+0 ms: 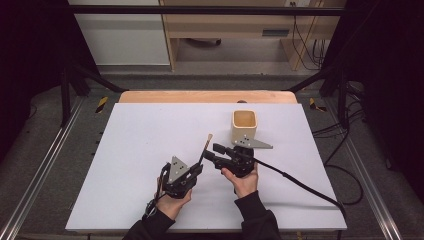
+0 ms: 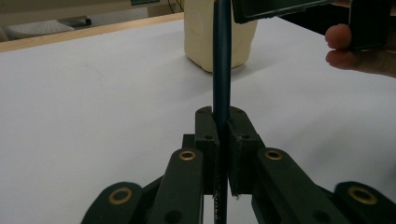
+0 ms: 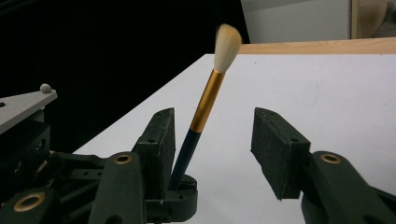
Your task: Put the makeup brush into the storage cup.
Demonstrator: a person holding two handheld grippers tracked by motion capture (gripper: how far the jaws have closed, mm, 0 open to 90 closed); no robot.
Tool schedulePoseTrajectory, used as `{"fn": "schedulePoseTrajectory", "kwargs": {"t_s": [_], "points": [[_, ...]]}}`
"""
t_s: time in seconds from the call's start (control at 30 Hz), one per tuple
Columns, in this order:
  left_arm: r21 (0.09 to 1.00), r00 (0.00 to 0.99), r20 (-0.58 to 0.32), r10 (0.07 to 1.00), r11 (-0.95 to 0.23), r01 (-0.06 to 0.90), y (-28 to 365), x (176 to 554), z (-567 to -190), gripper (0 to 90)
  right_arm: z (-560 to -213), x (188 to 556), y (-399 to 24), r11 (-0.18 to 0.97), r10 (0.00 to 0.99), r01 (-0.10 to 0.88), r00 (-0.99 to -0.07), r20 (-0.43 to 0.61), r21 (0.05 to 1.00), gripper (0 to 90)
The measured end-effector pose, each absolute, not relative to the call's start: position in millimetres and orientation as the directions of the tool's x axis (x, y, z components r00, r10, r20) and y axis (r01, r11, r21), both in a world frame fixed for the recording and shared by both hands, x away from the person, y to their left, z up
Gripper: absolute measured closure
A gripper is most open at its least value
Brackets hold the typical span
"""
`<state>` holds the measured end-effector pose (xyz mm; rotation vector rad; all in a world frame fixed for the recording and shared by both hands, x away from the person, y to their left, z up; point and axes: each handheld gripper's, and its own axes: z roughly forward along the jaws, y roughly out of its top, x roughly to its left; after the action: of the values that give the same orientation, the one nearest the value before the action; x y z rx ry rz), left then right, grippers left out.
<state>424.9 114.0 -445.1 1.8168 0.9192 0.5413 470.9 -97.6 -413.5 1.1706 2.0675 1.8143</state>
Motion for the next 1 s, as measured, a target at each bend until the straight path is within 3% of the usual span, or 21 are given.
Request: {"fn": "schedulePoseTrajectory", "kwargs": {"t_s": [1.0], "points": [[0.907, 0.609, -0.029, 0.792, -0.235, 0.348, 108.9, 426.3, -448.5, 83.6, -424.2, 475.1, -89.0, -0.138, 0.593, 0.513, -0.642, 0.486, 0.847, 79.4]]}}
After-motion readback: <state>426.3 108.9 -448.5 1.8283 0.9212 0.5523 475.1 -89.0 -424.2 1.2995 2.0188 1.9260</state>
